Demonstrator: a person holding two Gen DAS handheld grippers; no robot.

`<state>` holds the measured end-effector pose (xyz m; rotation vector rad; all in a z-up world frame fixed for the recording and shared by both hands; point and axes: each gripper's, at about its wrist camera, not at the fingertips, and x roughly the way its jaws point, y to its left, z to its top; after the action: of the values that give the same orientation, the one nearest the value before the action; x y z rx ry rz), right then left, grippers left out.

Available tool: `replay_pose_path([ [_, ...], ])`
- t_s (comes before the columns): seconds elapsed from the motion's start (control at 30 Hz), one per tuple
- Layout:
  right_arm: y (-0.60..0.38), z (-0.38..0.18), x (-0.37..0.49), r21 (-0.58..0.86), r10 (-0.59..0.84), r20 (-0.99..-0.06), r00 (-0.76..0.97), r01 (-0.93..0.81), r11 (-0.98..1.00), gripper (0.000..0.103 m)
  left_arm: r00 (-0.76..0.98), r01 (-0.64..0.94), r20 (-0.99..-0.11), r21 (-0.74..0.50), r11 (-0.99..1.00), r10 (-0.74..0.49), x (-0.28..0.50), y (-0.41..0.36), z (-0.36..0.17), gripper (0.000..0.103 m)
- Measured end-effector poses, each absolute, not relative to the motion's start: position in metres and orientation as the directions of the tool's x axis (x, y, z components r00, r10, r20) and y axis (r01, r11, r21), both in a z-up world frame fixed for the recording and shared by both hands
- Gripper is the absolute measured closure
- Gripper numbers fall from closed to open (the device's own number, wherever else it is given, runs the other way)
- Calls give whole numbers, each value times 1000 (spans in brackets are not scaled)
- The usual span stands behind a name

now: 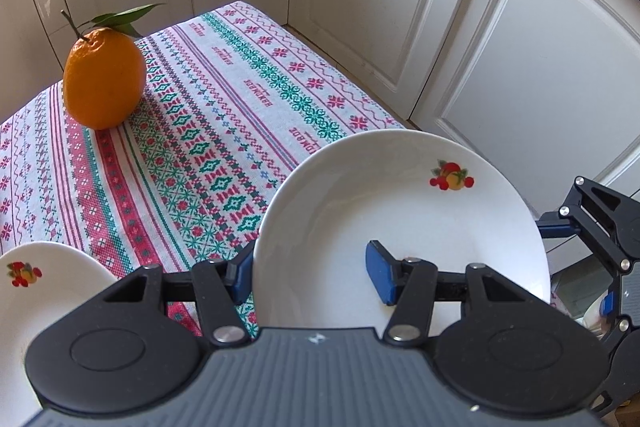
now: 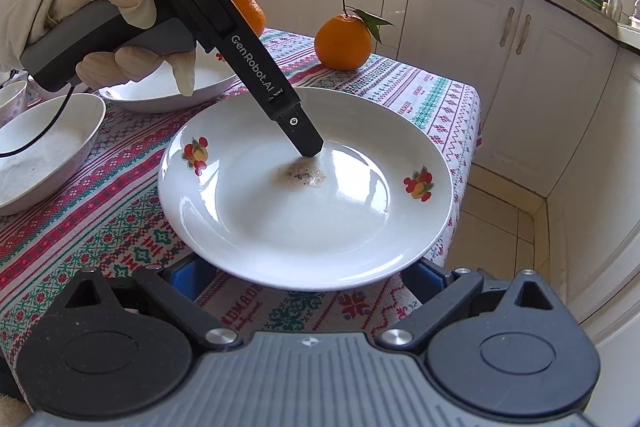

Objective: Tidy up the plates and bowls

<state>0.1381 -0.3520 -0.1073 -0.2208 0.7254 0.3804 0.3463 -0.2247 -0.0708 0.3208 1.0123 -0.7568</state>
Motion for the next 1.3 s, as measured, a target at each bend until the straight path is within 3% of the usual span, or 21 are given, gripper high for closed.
replay_pose_path([
  [0.33, -352, -109, 135, -67, 258, -678, 689, -407, 911, 3, 315, 694, -853, -92, 714, -416, 349, -223, -73, 48],
  [0.67, -348, -97, 109, -76, 256, -669, 698, -407, 910, 0, 378, 702, -819, -51, 710, -433, 323, -212, -44, 24],
  [1.3, -297, -39, 25, -80, 236, -581, 779, -343, 936, 0, 615, 615, -661, 60, 787, -430, 179, -123, 43, 10],
])
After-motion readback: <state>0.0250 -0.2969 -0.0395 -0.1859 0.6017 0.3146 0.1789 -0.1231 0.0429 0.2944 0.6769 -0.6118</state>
